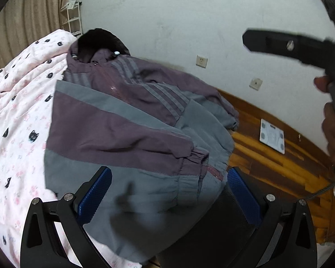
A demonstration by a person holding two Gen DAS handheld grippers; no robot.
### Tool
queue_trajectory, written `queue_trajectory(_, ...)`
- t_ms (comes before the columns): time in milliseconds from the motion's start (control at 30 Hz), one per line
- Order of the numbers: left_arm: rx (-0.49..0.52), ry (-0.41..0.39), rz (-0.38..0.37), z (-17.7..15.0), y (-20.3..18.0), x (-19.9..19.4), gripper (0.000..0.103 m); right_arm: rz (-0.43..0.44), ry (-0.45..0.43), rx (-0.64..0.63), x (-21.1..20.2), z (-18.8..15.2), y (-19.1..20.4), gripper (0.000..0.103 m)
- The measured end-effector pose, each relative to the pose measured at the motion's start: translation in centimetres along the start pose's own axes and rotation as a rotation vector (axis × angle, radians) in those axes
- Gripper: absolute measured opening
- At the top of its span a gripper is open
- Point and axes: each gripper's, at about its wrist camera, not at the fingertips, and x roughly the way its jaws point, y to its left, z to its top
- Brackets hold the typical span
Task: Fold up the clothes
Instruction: 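Lower the left gripper onto the jacket sleeve cuff and close it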
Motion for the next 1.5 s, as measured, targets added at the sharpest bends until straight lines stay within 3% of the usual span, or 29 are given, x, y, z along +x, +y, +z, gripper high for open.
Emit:
queue_trajectory(133,-0.002,0.020,0.025,0.3,-0.1,1.2,0.102,-0.007,0.009,0.013,0.4,-0.3,-0.6,0.103)
queue_trajectory(367,-0.017,0.058,0.063,-0.1,1.2,2.4,0.090,-0.007,0.024,0.030,1.2,-0.7,-1.4,0.103)
queue_trajectory(733,0.027,0.079,0.103,-0.3,0.2,3.1,0.089,-0.007,0.030,0.038,1.7,-0.7,-1.7,0.103)
queue_trajectory(767,0.024,0.081,0.097,-0.4,0.3,3.3,0.085,-0.007,0.031,0.040,1.8,-0.7,-1.7,0.103)
queue_trajectory(867,-0.004,0.087,0.038,-0.5,0.7,3.5,0.060,-0.005,0.034,0.045,1.8,-0.6,-1.7,0.103)
queue_trajectory(1000,-0.007,0.084,0.015,-0.4,0.8,3.1,0.039,-0.005,0.031,0.037,1.7,-0.5,-1.5,0.103)
queue_trajectory(1100,-0.012,0.058,0.016,-0.2,1.1,1.9,0.028,-0.004,0.029,0.033,1.6,-0.5,-1.3,0.103)
queue_trajectory(1300,-0.070,-0.062,0.042,0.3,4.1,-2.9,0.027,0.002,0.029,0.030,1.6,-0.4,-1.0,0.103)
queue_trajectory(1500,-0.190,-0.179,0.155,-1.3,10.0,-9.4,0.027,0.023,0.035,0.021,2.0,-0.4,0.0,0.103)
